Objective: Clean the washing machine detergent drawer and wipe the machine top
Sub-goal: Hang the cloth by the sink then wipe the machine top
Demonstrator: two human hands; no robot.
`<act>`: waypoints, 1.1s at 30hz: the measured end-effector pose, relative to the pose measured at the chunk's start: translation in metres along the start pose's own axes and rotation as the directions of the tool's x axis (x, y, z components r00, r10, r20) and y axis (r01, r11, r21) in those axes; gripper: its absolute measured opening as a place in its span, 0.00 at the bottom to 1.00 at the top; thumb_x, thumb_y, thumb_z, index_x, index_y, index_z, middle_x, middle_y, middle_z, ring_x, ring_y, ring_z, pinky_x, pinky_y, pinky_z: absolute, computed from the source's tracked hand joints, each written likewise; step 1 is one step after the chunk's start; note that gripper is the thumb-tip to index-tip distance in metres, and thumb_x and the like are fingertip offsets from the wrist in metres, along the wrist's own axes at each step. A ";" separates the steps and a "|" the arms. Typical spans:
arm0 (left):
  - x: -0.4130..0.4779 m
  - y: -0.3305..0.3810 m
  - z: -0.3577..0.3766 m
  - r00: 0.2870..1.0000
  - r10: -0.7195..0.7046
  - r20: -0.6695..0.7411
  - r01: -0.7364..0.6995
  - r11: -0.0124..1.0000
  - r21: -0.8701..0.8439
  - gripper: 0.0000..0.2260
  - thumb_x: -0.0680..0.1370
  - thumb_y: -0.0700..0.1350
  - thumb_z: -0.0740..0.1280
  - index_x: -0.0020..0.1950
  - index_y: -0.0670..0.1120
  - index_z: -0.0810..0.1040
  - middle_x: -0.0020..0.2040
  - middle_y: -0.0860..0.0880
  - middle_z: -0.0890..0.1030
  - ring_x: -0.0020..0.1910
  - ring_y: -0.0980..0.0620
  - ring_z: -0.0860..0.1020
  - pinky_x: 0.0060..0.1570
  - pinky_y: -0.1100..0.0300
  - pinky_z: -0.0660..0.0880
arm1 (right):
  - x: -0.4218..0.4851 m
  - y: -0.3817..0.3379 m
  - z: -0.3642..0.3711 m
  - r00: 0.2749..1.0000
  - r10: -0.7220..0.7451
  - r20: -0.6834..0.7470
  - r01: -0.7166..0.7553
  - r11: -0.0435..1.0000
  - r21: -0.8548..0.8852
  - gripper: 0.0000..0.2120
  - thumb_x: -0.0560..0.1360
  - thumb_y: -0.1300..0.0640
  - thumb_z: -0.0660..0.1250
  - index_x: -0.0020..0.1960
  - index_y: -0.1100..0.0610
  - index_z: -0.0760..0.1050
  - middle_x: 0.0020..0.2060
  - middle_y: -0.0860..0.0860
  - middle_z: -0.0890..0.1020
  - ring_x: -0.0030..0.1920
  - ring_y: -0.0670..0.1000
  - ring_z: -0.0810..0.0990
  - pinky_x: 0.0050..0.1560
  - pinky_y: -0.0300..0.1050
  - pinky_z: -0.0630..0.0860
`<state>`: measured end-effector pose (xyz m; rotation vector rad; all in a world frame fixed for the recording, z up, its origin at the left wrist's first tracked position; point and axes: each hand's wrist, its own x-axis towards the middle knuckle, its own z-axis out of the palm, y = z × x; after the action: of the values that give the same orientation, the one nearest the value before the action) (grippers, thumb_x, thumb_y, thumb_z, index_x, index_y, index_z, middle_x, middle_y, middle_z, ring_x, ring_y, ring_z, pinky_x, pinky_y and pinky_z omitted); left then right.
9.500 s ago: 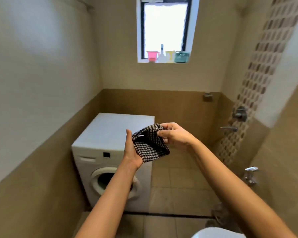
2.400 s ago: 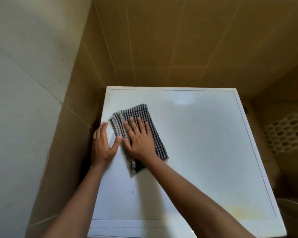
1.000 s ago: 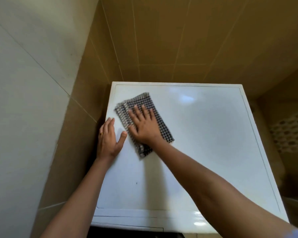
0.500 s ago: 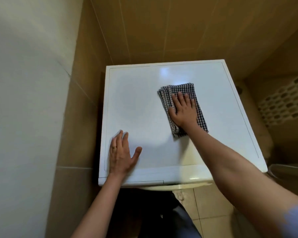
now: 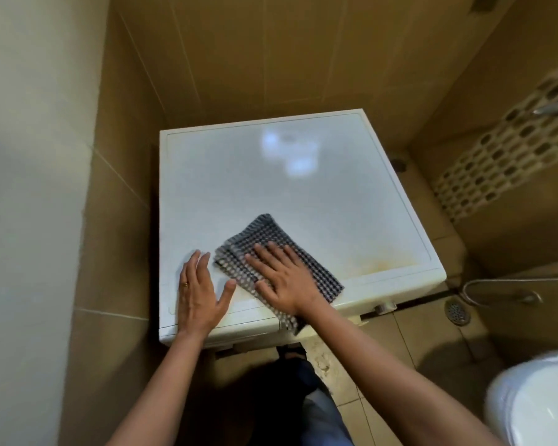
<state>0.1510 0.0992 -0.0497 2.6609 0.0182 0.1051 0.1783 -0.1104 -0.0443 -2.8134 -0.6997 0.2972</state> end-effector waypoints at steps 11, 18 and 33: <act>0.008 0.014 0.010 0.998 0.055 0.036 -0.056 0.998 0.033 0.34 0.77 0.66 0.52 0.70 0.39 0.68 0.72 0.40 0.66 0.71 0.44 0.62 0.68 0.47 0.65 | -0.036 0.196 -0.052 0.545 0.829 -0.124 -0.819 0.559 0.134 0.34 0.75 0.38 0.36 0.78 0.50 0.45 0.78 0.53 0.48 0.77 0.58 0.45 0.75 0.60 0.42; 0.023 0.066 0.033 0.997 0.077 -0.008 -0.077 0.993 -0.092 0.29 0.78 0.59 0.56 0.67 0.37 0.70 0.68 0.40 0.69 0.70 0.45 0.63 0.69 0.46 0.65 | 0.050 0.092 -0.027 0.815 0.569 -0.110 -0.559 0.822 0.110 0.33 0.77 0.38 0.37 0.78 0.51 0.40 0.77 0.52 0.42 0.76 0.59 0.40 0.73 0.60 0.35; 0.033 0.088 0.064 0.994 0.100 0.041 -0.092 0.984 -0.150 0.28 0.78 0.59 0.58 0.68 0.39 0.70 0.70 0.43 0.68 0.72 0.45 0.63 0.72 0.52 0.61 | 0.020 0.231 -0.060 0.653 0.737 -0.175 -0.732 0.674 0.103 0.34 0.76 0.37 0.38 0.78 0.52 0.48 0.78 0.52 0.51 0.77 0.56 0.48 0.75 0.57 0.43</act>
<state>0.1880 -0.0068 -0.0631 2.5149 -0.1290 0.0706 0.3112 -0.3098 -0.0509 -2.8928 0.5422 0.1282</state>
